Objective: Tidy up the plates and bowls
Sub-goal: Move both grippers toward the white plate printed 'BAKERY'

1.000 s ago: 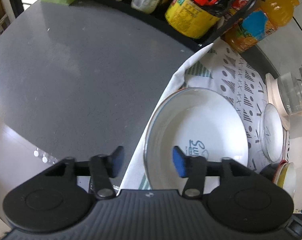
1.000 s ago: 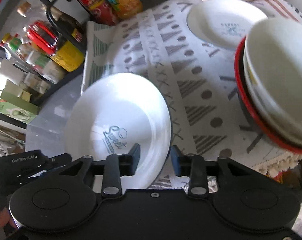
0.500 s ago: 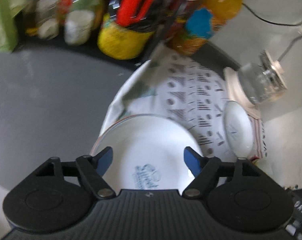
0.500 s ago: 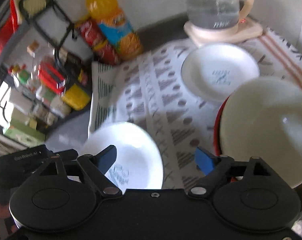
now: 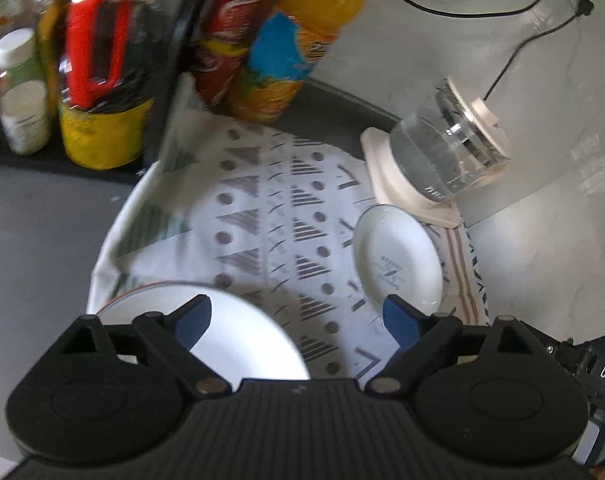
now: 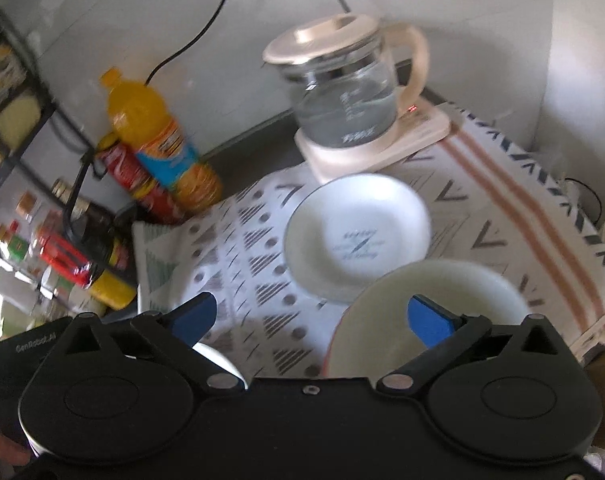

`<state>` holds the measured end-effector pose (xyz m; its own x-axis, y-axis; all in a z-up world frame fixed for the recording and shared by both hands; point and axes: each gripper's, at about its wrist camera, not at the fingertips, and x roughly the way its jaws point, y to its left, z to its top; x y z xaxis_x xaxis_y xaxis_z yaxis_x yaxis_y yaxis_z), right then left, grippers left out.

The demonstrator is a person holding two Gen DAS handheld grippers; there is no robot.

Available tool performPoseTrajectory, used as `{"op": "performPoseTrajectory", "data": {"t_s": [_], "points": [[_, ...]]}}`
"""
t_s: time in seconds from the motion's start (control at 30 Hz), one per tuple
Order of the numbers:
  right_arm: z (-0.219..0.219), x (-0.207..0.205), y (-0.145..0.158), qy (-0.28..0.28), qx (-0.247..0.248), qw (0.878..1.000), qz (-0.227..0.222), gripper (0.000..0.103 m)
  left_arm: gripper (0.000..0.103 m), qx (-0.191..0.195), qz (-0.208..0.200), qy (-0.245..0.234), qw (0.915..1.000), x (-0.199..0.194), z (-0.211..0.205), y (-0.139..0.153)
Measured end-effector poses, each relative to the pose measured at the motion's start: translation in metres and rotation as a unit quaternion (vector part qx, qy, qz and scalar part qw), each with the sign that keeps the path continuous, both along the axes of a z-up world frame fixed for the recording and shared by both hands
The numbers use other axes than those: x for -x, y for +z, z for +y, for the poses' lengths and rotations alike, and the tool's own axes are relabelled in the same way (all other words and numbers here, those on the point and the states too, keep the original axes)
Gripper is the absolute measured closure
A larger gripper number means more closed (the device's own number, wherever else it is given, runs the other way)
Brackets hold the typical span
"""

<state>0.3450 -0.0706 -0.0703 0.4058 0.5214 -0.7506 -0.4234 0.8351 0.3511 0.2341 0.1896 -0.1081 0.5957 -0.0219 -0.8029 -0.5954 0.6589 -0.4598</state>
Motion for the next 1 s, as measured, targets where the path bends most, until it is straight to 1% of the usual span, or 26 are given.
{"op": "performPoseTrajectory", "data": {"t_s": [0.17,0.27,0.43,0.57,0.73,0.8,0.87,0.93,1.0], "points": [[-0.012,-0.029,-0.003,-0.006,0.013,1.0,-0.001,0.0,0.012,0.005,-0.004,0.004,1.0,-0.028,-0.009,0.002],[-0.017,-0.047,-0.008,-0.004,0.014,1.0,0.006,0.0,0.012,-0.001,-0.003,0.0,1.0,-0.047,-0.017,0.002],[-0.021,-0.076,-0.019,0.005,0.02,1.0,0.019,0.0,0.011,0.008,0.008,0.003,0.9999,-0.075,-0.025,-0.006],[-0.019,-0.098,-0.029,0.016,0.037,0.999,0.031,0.0,0.011,0.002,0.02,0.004,0.9998,-0.094,-0.031,-0.014],[-0.012,-0.119,-0.041,0.037,0.053,0.997,0.035,0.0,0.011,0.006,0.045,0.01,0.9989,-0.114,-0.035,-0.029],[-0.009,-0.129,-0.047,0.046,0.054,0.996,0.05,0.0,0.011,0.01,0.056,0.016,0.9983,-0.121,-0.036,-0.036],[-0.007,-0.141,-0.057,0.046,0.06,0.994,0.081,0.0,0.011,0.017,0.069,0.024,0.9972,-0.128,-0.037,-0.043],[-0.005,-0.15,-0.065,0.054,0.057,0.992,0.095,0.0,0.011,0.028,0.065,0.035,0.9968,-0.131,-0.036,-0.053],[-0.001,-0.157,-0.074,0.061,0.072,0.991,0.098,0.0,0.012,0.044,0.061,0.05,0.9959,-0.133,-0.036,-0.062]]}}
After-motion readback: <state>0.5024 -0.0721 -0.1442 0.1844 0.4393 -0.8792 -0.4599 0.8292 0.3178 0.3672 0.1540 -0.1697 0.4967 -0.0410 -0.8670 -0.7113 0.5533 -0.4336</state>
